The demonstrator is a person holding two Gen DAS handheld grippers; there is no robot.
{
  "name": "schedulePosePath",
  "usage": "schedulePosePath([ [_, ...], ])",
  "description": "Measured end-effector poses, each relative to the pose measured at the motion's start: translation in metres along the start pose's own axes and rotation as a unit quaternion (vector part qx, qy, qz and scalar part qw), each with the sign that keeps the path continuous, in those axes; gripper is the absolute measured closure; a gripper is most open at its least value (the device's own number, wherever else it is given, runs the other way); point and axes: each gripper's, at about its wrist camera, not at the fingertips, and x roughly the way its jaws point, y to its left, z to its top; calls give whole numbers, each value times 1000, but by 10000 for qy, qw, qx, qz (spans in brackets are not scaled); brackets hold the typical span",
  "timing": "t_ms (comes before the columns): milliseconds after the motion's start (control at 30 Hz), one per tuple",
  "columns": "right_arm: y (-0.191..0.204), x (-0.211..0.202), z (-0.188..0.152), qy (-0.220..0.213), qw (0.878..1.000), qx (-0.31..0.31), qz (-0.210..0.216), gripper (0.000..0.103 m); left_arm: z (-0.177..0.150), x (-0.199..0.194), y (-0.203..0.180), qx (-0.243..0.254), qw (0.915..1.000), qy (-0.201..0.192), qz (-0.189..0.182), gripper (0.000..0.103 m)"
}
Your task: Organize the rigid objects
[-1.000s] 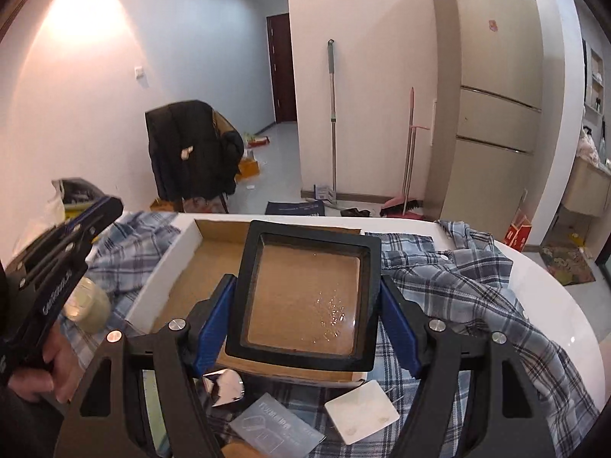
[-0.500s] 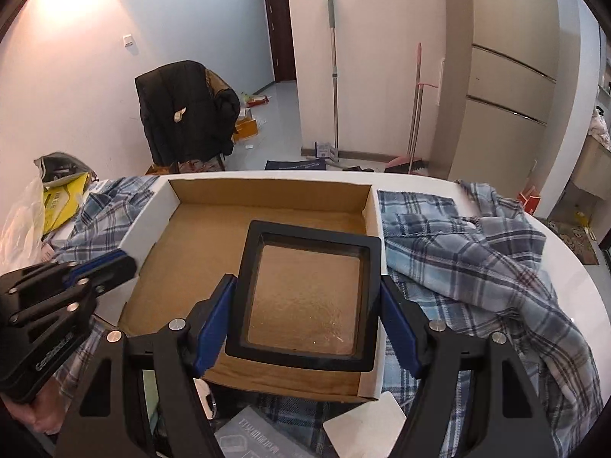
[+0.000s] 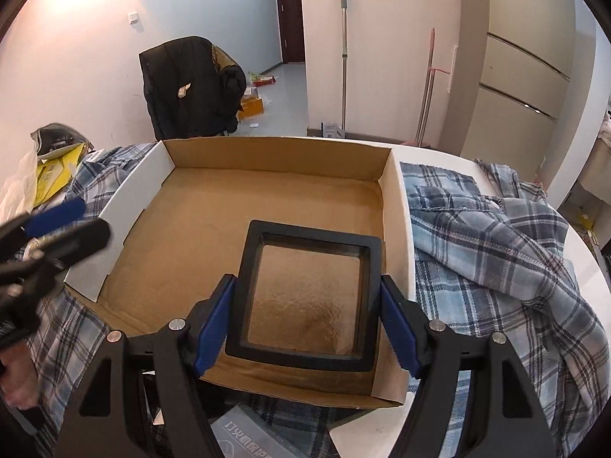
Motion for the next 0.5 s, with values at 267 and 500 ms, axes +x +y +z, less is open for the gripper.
schedulePosePath([
  [267,-3,-27,6,-339,9993,171,-35,15,-1,-45,18,205,9976,-255,607,19],
  [500,-4,-87,1,-776,9970,21,-32,13,-11,-109,34,319,9944,-639,773,19],
])
